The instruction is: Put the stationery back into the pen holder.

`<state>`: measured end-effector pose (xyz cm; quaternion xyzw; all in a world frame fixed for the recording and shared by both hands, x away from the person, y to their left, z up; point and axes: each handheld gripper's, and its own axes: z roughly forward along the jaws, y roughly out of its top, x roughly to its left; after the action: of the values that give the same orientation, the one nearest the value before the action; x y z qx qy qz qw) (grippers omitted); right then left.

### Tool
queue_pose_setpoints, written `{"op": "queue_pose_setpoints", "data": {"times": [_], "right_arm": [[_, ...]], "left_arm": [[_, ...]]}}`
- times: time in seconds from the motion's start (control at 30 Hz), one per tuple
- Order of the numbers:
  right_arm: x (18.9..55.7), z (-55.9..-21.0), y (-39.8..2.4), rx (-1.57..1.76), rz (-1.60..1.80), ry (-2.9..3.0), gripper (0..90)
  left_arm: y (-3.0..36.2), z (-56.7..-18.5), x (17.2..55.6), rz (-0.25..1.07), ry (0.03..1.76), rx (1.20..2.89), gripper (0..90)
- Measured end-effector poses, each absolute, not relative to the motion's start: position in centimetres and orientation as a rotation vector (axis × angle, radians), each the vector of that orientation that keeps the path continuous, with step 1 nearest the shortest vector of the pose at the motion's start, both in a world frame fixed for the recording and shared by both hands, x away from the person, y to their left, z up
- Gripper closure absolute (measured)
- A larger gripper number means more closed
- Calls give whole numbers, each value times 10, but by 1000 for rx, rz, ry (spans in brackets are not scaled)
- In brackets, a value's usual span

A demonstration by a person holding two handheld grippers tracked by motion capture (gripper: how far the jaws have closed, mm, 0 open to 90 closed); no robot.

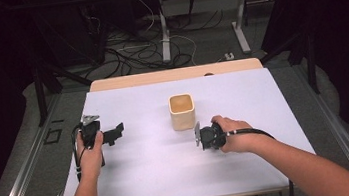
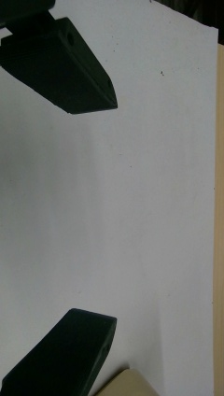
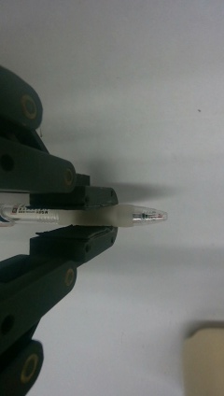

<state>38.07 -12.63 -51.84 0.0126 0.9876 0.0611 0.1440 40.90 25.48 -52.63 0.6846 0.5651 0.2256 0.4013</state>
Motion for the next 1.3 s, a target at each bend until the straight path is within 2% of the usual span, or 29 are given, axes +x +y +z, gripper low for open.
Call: {"op": "queue_pose_setpoints", "data": {"times": [0.7,1.3], "right_arm": [[391,-474,-130,274,586,2767,806],[413,-441,-143,538,731,2635,806]], "left_arm": [[255,-527,409,567,1427,1734,1],[255,-527,409,567,1426,1735,1]]}}
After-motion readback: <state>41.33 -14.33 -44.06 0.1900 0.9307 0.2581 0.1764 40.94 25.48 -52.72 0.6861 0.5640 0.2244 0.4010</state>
